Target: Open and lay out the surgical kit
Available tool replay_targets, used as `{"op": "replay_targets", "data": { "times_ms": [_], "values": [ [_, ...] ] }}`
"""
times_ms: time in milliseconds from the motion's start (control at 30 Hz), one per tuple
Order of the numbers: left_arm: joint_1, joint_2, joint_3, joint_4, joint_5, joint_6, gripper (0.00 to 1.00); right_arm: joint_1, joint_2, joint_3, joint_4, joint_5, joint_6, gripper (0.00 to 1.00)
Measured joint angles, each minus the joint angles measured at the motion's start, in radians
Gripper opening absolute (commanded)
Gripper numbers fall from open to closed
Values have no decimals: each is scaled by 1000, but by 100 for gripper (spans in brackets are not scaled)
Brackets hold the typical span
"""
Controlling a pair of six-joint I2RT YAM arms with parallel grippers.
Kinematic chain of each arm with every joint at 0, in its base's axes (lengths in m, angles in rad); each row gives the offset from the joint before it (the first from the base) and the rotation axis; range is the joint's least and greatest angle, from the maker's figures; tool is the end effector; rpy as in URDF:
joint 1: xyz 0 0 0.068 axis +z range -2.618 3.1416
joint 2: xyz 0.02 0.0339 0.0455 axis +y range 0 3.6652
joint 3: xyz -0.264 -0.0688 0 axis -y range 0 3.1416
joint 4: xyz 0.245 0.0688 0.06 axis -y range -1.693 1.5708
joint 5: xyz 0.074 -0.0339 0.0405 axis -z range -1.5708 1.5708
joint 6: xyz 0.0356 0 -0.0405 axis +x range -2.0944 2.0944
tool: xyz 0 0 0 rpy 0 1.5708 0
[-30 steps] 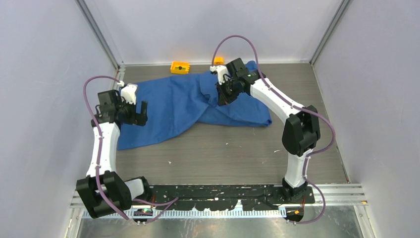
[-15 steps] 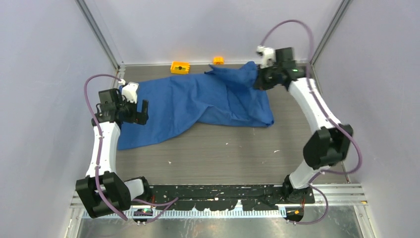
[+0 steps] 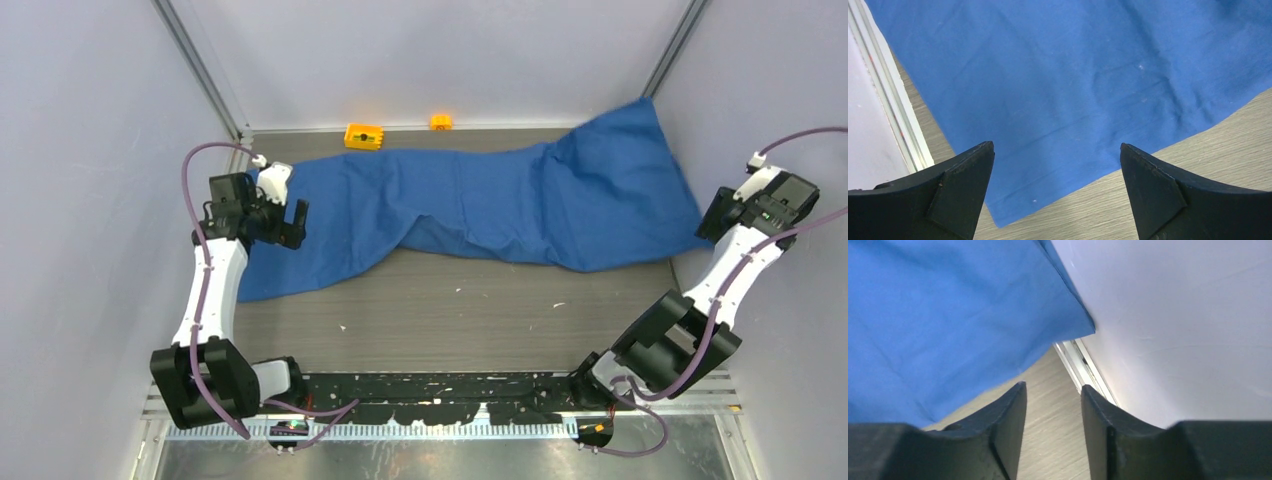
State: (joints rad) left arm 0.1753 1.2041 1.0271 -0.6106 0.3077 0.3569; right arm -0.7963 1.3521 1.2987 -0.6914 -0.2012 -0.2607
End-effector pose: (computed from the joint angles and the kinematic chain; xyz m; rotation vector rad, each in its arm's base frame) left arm 0.2512 0.0335 0.2994 0.3567 2.2865 -0.0948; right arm 0.2083 -0.2028 0.3442 0.5138 2.2594 -0.3097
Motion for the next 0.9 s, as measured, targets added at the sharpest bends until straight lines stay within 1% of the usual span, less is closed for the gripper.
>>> {"op": "replay_targets", "data": {
  "times_ms": [67,100,300,367,433,500,600,667,700,767,900],
  "values": [
    [-5,16,0,0,-10,19,100,-20,16,-42,22,6,-19,63],
    [-5,24,0,-1,-16,31,100,-20,21,-63,27,1,-25,65],
    [-10,69,-8,-45,-52,152,100,24,19,-93,41,-90,-25,66],
    [-12,85,-27,-51,-74,192,100,80,13,-105,56,-95,-26,66],
    [-15,124,-58,-38,-121,236,100,182,3,-135,78,-88,-26,66],
    [-18,187,-75,-19,-172,262,100,281,0,-173,100,-74,-26,66],
    [-20,331,-77,44,-274,292,99,415,9,-217,111,-56,-24,65],
    [-20,420,-72,79,-330,300,98,447,27,-220,114,-48,-22,65],
    [-22,440,-42,74,-354,312,98,454,41,-220,121,-42,-21,65],
    [-25,477,-14,127,-413,333,97,457,74,-220,130,-28,-21,65],
    [-26,547,39,181,-535,405,96,459,127,-220,132,-1,-25,65]
  ]
}}
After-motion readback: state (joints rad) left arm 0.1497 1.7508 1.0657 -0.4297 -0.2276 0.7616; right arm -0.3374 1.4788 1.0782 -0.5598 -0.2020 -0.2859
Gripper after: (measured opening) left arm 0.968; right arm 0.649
